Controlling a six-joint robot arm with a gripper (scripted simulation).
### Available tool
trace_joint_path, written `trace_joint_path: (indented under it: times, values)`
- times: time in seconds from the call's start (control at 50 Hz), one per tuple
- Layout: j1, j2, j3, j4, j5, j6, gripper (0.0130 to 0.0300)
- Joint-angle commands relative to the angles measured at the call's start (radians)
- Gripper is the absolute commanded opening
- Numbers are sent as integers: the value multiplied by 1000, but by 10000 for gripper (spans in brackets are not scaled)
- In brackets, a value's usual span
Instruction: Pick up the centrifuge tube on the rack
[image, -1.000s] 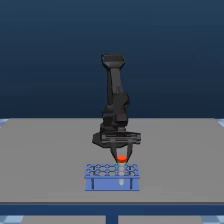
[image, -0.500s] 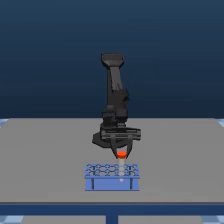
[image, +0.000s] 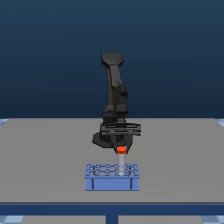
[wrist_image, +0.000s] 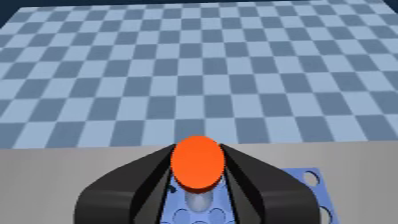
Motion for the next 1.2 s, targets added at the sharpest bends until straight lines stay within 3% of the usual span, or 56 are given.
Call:
trace_joint_path:
  times: [0.02, 0.58, 1.2]
  values:
    - [0, -6, -5, 67, 14, -88, 130]
    - [0, -41, -37, 543, 32, -568, 130]
    - [0, -71, -71, 1019, 19, -1049, 130]
